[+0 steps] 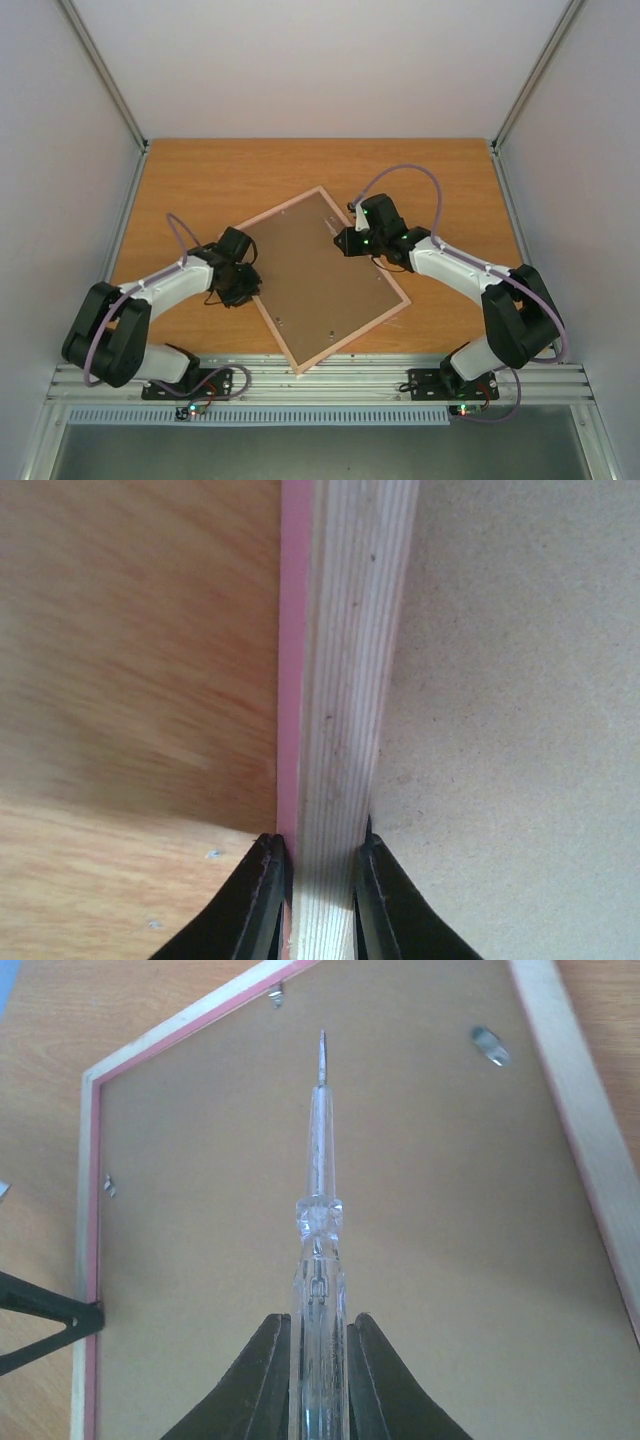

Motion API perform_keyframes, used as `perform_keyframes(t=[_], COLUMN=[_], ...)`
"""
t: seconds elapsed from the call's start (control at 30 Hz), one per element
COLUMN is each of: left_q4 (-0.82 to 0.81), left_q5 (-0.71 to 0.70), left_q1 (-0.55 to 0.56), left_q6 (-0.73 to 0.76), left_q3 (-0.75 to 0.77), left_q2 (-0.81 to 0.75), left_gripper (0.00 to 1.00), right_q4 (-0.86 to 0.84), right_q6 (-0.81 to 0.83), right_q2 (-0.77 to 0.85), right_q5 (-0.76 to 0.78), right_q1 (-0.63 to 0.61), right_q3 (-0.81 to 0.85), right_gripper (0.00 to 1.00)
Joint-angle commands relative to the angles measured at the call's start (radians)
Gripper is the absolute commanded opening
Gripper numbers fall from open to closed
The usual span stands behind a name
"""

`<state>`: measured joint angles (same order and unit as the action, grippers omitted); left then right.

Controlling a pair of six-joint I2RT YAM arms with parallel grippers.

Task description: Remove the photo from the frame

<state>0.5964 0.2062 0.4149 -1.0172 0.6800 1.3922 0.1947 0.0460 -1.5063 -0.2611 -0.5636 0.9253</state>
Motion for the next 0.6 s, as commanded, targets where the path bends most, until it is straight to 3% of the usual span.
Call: perform_keyframes(t=[0.0, 0.3, 0.57], left_q4=[-0.065, -0.215, -0.079], left_q5=[-0.019, 0.041, -0.018], left_q1=[-0.002, 0.024, 0.033], left_q6=[-0.214, -0.454, -0.423], left_q3=[-0.026, -0.131, -0.113], left_q2=[-0.081, -0.114, -0.197], left_gripper=[0.01, 0.08, 0.43], right_q4=[-0.001, -0.005, -0.018], right_q6=[0.022, 0.023, 0.021], right_q2=[0.040, 0.047, 0.026], right_q5=[0.012, -0.024, -0.058], right_q1=[0.004, 0.026, 0.046], right_q3=[-0.018, -0.025, -0.020], right_gripper=[0.01, 0.01, 0.01])
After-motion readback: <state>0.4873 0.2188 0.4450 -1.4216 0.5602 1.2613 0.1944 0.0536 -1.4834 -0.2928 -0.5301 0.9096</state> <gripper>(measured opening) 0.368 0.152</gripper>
